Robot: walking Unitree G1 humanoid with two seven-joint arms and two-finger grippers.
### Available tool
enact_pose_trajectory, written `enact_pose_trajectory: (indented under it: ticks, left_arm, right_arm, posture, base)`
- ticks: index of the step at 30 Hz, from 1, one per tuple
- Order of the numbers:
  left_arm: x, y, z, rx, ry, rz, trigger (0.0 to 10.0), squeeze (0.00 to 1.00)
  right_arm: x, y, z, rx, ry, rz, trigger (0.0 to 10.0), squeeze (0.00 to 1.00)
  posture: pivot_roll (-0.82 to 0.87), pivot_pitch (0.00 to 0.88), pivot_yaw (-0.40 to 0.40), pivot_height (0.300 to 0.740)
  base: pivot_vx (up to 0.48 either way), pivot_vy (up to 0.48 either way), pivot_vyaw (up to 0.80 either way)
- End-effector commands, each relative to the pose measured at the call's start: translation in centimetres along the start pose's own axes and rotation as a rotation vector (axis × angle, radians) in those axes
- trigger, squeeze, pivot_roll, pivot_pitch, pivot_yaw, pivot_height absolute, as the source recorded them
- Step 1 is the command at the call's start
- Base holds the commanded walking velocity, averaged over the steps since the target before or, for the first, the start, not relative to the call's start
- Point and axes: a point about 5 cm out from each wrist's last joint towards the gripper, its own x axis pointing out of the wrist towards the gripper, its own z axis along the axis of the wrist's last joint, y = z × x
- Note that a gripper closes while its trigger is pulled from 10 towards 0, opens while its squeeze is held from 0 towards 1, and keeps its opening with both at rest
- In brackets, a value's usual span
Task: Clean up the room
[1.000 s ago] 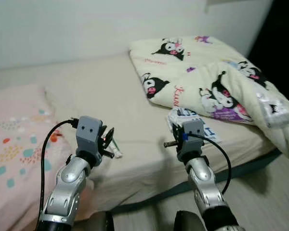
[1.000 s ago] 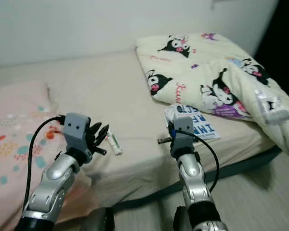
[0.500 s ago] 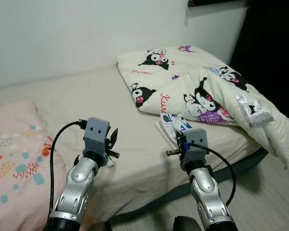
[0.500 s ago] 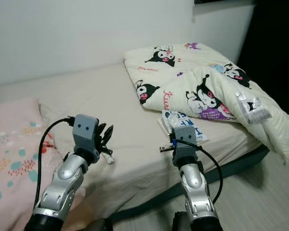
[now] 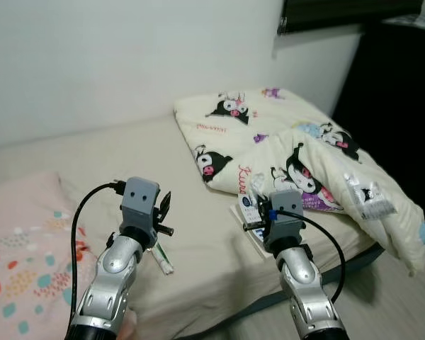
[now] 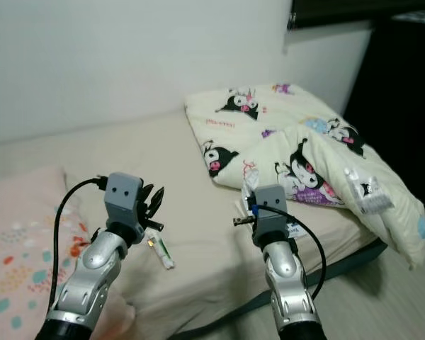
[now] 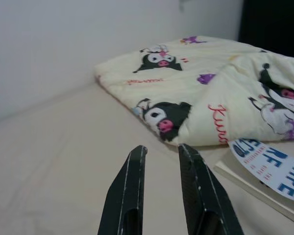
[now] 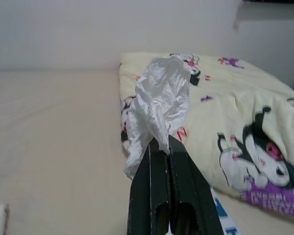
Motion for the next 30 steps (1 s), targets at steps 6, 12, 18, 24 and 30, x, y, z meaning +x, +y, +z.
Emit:
enact_pose_trajectory:
  ticks: [6,12,18,24,30]
  left_arm:
    - [-0.4,1.1,-0.4,0.012,0.016,0.041,10.0,0.0]
    - [-0.6,1.5,-0.7,-0.029,0.022,0.068,10.0,0.0]
    - [-0.7,1.6,-0.7,-0.038,0.019,0.084,10.0,0.0]
    - [-0.8,1.9,-0.8,-0.047,0.025,0.103,10.0,0.0]
    - [-0.9,1.8,-0.8,-0.05,0.027,0.101,10.0,0.0]
  right_arm:
    - [-0.2,0.3,-0.3,0.008,0.024,0.013,10.0,0.0]
    - [0.0,0.7,-0.2,0.013,0.027,0.039,10.0,0.0]
    - [0.1,1.3,-0.7,-0.024,0.054,0.077,10.0,0.0]
    - [0.4,1.1,-1.0,-0.033,0.079,0.055,10.0,0.0]
    - [0.4,1.0,-1.2,-0.021,0.097,0.061,10.0,0.0]
  posture:
    - [0.07,0.0,-0.009,0.73]
    - [0.07,0.0,-0.018,0.74]
    - [0.08,0.0,-0.026,0.74]
    - [0.08,0.007,-0.032,0.74]
    - [0.09,0.014,-0.036,0.74]
  base:
    - [0.0,0.0,0.0]
    - [0.0,0.0,0.0]
    - [0.0,0.0,0.0]
    - [0.0,0.0,0.0]
    - [0.0,0.0,0.0]
